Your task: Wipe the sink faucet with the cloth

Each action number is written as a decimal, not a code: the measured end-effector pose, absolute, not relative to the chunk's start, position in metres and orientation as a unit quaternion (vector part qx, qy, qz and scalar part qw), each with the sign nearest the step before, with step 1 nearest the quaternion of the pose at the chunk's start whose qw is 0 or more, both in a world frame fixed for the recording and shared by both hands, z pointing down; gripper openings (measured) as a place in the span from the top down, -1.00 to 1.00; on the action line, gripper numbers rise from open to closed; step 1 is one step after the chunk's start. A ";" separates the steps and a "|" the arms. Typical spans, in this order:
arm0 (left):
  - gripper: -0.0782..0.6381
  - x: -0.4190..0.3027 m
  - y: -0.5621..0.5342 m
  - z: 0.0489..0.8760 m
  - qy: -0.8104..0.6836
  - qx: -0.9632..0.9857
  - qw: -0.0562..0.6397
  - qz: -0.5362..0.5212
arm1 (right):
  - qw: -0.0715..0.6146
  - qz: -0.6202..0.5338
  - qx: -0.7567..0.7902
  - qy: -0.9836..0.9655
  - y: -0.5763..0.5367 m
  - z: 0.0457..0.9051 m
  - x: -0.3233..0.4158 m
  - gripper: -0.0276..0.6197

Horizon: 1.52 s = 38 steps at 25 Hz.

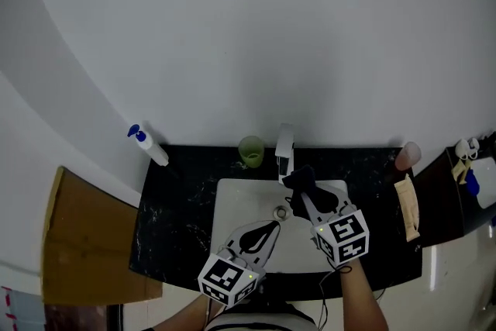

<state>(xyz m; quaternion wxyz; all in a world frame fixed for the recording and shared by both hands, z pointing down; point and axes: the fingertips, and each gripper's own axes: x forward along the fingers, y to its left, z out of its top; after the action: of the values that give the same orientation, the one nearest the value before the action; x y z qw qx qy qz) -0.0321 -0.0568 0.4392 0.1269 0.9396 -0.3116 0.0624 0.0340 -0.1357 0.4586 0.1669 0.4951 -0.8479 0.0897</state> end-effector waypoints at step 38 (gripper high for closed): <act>0.78 -0.070 -0.117 0.426 -0.405 0.904 0.137 0.036 | 0.270 -0.085 0.389 -0.877 -0.288 0.431 -0.004 0.73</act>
<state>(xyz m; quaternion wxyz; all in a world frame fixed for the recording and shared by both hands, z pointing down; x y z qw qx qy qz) -0.0699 -0.1172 0.4263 0.1365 0.9035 -0.4045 0.0365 -0.0043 -0.2884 0.4309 0.2701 0.3888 -0.8768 -0.0845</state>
